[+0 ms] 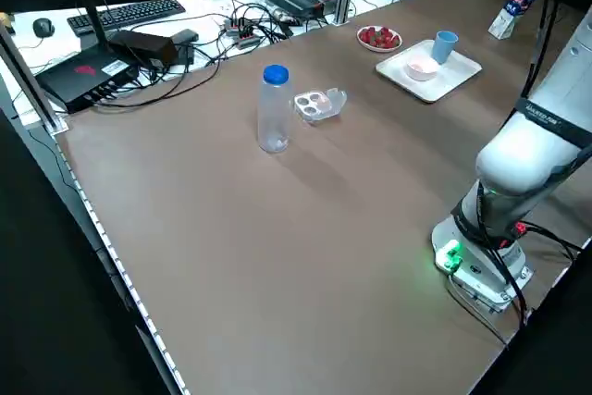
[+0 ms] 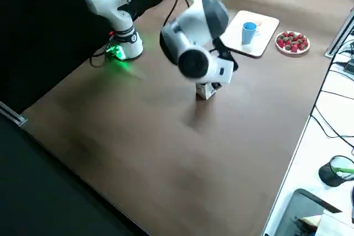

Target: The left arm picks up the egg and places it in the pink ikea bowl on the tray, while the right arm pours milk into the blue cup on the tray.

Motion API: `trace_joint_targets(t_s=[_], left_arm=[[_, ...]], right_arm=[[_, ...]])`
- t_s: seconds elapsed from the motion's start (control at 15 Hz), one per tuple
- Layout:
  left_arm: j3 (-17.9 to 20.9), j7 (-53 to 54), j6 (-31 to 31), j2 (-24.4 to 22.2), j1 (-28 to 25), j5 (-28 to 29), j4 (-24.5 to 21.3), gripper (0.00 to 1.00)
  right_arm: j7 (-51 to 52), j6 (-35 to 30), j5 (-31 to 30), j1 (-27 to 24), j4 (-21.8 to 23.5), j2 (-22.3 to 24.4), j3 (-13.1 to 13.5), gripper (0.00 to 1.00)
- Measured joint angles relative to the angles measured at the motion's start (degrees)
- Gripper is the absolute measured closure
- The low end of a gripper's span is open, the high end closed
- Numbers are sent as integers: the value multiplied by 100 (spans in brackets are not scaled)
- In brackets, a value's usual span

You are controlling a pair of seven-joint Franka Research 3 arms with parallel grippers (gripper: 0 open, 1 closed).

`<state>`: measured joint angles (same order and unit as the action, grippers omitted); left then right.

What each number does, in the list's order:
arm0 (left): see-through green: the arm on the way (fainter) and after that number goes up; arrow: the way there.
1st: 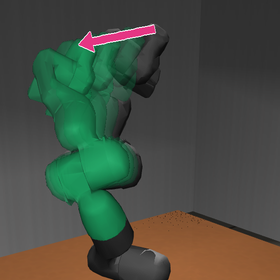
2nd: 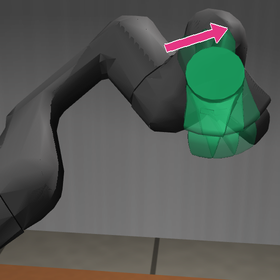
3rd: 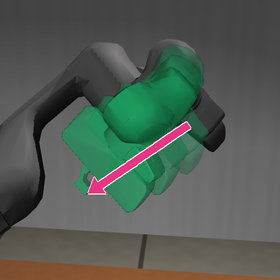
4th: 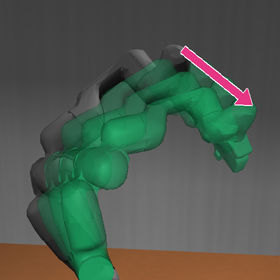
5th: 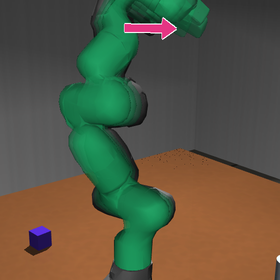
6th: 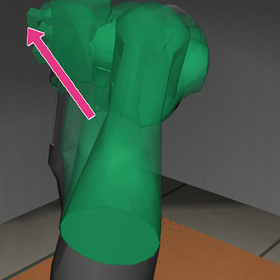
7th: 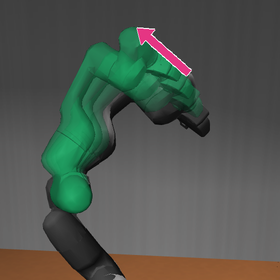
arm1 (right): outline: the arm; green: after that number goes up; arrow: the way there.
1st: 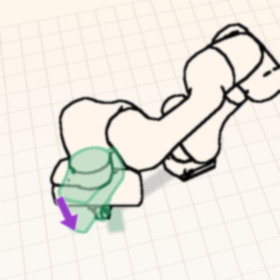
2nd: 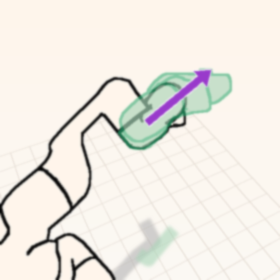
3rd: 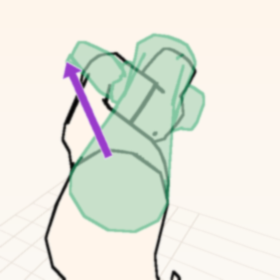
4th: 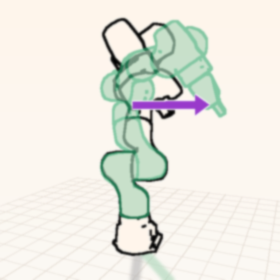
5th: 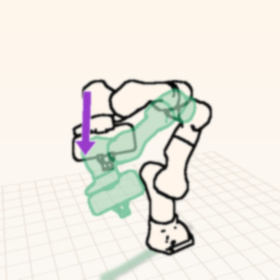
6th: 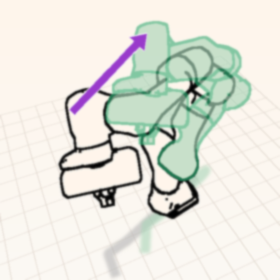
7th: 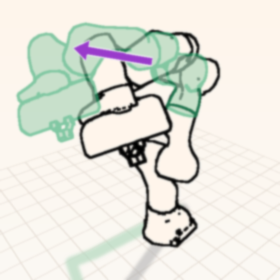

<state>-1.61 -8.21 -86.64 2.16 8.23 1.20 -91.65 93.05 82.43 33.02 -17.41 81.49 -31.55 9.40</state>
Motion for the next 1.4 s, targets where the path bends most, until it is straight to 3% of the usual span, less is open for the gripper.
trace_joint_targets(t_s=[0.6,1.4], left_arm=[[-7,0,-3,37,32,0,0,0],[-7,52,-4,49,59,17,0,0]], right_arm=[[-3161,16,-1044,905,-2,1038,0,0],[-7613,237,-1981,2152,-4,1524,-2,0]])
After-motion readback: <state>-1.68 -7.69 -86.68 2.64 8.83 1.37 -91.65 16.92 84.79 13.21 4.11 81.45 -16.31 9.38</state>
